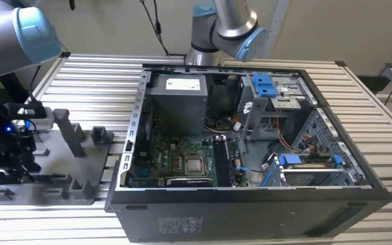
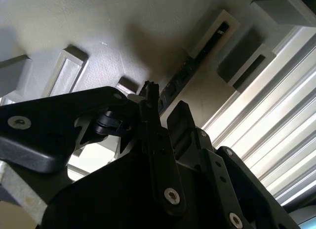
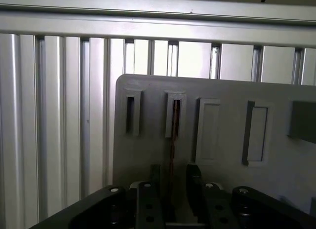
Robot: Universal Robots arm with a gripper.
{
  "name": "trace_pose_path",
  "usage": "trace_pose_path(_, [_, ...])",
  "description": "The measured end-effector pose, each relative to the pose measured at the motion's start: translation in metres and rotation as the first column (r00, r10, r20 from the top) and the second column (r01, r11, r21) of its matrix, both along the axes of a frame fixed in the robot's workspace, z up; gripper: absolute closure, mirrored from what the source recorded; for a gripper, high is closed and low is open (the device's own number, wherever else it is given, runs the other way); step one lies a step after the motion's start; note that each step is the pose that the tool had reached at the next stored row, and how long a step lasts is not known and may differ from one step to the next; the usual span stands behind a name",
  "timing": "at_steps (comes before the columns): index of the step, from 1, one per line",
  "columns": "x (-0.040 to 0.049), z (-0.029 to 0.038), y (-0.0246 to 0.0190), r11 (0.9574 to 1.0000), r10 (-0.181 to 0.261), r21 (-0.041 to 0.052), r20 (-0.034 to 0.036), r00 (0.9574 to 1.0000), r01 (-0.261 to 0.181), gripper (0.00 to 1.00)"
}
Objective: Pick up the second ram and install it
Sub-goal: 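Pick up the second ram and move it above second insertion slot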
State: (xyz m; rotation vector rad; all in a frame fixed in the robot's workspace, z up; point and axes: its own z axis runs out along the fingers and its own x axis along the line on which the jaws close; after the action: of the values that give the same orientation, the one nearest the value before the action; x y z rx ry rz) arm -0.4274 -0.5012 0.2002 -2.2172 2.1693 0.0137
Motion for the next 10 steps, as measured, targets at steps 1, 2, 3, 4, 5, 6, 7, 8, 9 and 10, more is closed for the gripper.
trace_pose_path(1, [0.0, 0.0, 0.0, 1.0, 0.0, 0.0, 0.0, 1.0, 0.0, 0.66])
trace_pose_path(2, [0.0, 0.0, 0.0, 1.0, 0.0, 0.0, 0.0, 1.0, 0.0, 0.73])
trace_pose_path(3, [0.0, 0.0, 0.0, 1.0, 0.0, 0.0, -0.0001, 1.0, 0.0, 0.73])
trace_pose_path(4, [0.0, 0.0, 0.0, 1.0, 0.0, 0.0, 0.0, 1.0, 0.0, 0.79])
trace_pose_path(5, [0.0, 0.0, 0.0, 1.0, 0.0, 0.0, 0.0, 1.0, 0.0, 0.79])
trace_pose_path(6, [0.0, 0.0, 0.0, 1.0, 0.0, 0.0, 0.0, 1.0, 0.0, 0.85])
trace_pose_path(7, [0.0, -0.0001, 0.0, 1.0, 0.0, 0.0, 0.0, 1.0, 0.0, 0.85])
trace_pose_path(8, [0.0, -0.0001, 0.0, 1.0, 0.0, 0.0, 0.0, 1.0, 0.0, 0.85])
trace_pose_path(9, [0.0, -0.0001, 0.0, 1.0, 0.0, 0.0, 0.0, 1.0, 0.0, 0.85])
trace_pose_path(10, [0.0, -0.0001, 0.0, 1.0, 0.0, 0.0, 0.0, 1.0, 0.0, 0.85])
